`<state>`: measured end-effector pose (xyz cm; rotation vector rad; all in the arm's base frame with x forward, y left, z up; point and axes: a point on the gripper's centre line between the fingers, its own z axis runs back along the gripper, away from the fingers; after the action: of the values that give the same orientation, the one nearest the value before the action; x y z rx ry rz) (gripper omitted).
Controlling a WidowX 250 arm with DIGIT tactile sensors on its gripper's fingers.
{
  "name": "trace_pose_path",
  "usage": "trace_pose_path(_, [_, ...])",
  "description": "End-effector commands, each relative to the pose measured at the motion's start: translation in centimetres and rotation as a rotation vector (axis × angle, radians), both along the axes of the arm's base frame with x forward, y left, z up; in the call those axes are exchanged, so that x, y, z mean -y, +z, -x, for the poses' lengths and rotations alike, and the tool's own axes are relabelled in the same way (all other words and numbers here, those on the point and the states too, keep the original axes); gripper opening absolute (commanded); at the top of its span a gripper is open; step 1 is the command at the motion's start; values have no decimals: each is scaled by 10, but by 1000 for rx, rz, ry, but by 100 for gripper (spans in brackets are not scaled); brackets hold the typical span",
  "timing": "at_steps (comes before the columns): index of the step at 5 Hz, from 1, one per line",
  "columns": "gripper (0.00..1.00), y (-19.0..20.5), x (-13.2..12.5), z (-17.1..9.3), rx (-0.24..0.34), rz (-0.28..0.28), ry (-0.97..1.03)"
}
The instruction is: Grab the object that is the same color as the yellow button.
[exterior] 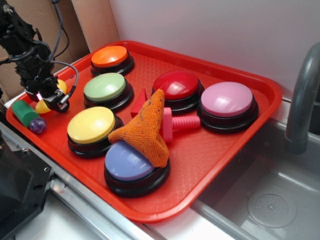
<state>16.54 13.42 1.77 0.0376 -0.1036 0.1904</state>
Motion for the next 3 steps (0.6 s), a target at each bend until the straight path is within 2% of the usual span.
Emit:
trace_pose_path(1, [0, 86, 14, -6, 37, -33, 122])
trace_pose_path(2, [0, 121, 44, -6, 29, -2, 164])
trace_pose_path(3, [0, 151, 84, -7, 42, 75, 176])
